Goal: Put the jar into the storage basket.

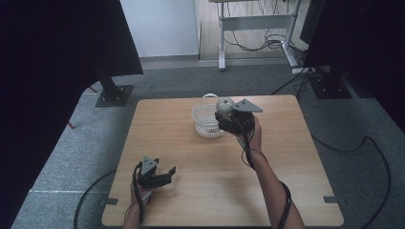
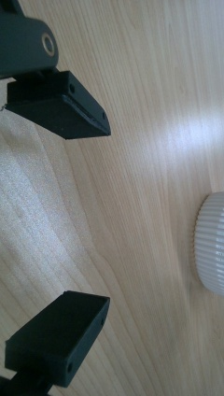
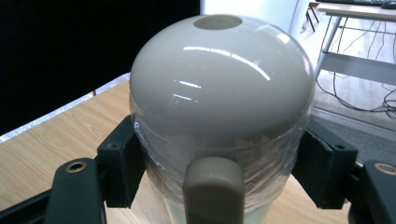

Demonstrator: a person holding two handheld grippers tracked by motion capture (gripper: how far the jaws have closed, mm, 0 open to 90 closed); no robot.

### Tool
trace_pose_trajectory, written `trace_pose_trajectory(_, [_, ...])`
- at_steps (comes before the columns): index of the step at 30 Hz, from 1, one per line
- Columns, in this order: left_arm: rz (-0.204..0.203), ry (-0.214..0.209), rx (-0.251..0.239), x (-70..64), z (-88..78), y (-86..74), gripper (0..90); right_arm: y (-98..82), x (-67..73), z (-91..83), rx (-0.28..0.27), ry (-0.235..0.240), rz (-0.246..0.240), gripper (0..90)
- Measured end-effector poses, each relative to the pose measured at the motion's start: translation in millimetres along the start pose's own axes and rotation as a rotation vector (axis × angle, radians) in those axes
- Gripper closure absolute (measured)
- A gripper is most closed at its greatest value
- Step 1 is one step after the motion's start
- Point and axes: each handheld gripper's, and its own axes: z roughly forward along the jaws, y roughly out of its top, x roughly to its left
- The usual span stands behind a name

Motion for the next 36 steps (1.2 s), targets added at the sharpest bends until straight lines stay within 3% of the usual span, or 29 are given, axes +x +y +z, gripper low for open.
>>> trace_pose_trajectory(6, [-0.006,0.003,-0.001,0.4,-0.5,-0.2,15.1,4.8,5.6,10.6,-0.003,0.001,-0.026,26.5])
trace_pose_trajectory(24, [-0.010,0.001,-0.005,1.8,-0.7,-0.2,15.1,21.4,6.9,32.4,0.009,-0.011,-0.027,26.5])
trace_pose_trajectory(36, [-0.019,0.003,-0.012,4.5,-1.9,-0.7,15.1,27.1,9.3,58.7,0.031,-0.030,-0.027,26.4])
